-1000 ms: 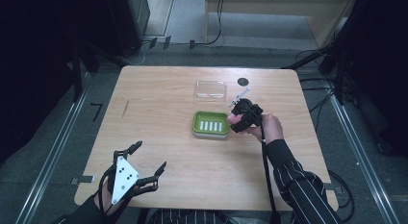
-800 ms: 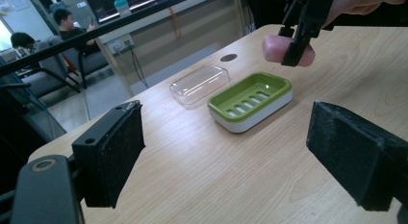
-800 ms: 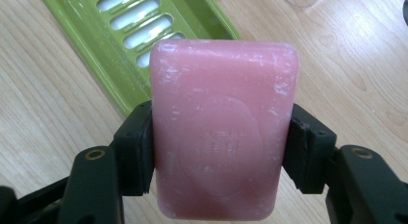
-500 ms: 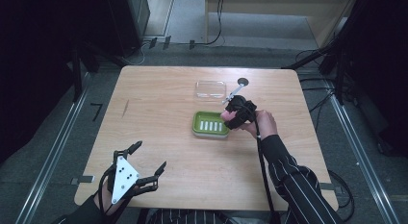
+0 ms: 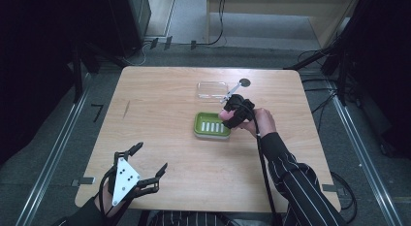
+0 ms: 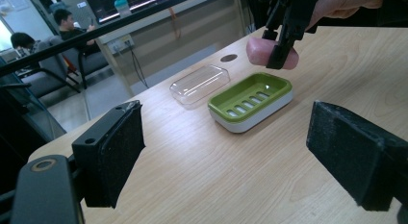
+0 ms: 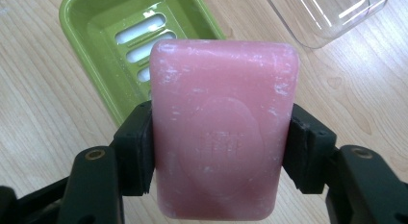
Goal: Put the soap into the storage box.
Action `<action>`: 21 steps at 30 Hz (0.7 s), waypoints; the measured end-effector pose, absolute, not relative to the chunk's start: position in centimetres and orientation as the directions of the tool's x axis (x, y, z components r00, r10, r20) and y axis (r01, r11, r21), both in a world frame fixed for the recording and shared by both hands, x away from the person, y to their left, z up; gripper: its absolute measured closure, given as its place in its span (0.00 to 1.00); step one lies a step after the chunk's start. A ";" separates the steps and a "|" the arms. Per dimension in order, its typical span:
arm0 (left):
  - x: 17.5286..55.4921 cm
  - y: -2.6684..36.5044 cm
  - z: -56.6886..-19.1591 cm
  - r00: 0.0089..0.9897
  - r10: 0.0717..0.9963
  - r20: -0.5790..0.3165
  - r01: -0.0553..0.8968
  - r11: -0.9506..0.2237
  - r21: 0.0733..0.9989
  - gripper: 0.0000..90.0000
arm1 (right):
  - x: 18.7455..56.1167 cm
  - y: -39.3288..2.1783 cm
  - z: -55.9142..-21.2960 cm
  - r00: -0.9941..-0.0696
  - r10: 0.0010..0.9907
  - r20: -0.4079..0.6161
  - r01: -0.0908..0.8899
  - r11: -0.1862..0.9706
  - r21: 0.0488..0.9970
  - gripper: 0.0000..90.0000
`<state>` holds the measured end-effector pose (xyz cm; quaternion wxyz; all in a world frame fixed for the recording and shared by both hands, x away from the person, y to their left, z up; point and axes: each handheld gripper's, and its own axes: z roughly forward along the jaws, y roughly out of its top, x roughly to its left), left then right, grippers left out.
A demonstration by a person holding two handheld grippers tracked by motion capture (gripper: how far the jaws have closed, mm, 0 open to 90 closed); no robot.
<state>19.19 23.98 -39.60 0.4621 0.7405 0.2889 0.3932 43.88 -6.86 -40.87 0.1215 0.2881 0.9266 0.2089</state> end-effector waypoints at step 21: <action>19.2 24.0 -39.6 0.524 0.791 0.316 0.064 -0.407 0.911 0.15 | 44.7 -5.6 -40.8 -0.839 0.536 -0.097 0.432 0.763 0.481 0.43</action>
